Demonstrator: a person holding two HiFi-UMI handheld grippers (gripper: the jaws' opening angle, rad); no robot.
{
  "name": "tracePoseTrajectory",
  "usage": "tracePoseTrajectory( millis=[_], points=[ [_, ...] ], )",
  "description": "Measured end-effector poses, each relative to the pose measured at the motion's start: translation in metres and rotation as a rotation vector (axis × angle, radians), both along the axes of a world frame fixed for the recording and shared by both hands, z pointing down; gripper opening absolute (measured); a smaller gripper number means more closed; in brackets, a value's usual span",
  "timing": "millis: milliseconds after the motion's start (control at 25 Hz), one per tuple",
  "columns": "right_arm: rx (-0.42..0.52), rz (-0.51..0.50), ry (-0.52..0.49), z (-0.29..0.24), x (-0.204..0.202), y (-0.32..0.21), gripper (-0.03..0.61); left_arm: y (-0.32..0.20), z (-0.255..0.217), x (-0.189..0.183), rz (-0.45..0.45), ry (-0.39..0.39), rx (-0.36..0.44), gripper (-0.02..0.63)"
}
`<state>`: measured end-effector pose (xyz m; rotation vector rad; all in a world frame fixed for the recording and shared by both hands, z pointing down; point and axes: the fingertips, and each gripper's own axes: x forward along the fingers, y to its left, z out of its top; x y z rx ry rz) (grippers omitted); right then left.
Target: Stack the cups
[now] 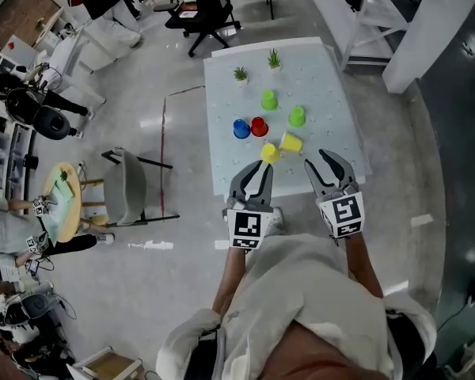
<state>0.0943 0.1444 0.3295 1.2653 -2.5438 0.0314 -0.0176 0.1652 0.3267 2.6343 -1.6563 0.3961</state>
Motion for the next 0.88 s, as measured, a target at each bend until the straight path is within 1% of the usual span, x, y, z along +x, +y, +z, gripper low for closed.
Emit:
tracePoseTrajectory(
  millis=[200,440,880],
  points=[
    [-0.001,0.031,0.008,0.003,-0.014,-0.022,0.156,-0.024,0.006,-0.016,0.030,0.009,-0.008,0.074],
    [-0.016,0.075,0.024,0.014,-0.022,-0.044,0.156,-0.052,0.016,-0.026,0.074,0.022,-0.014,0.074],
    [-0.038,0.121,0.074,0.029,-0.022,-0.069,0.156,-0.084,0.034,-0.030,0.117,0.054,-0.035,0.074]
  ],
)
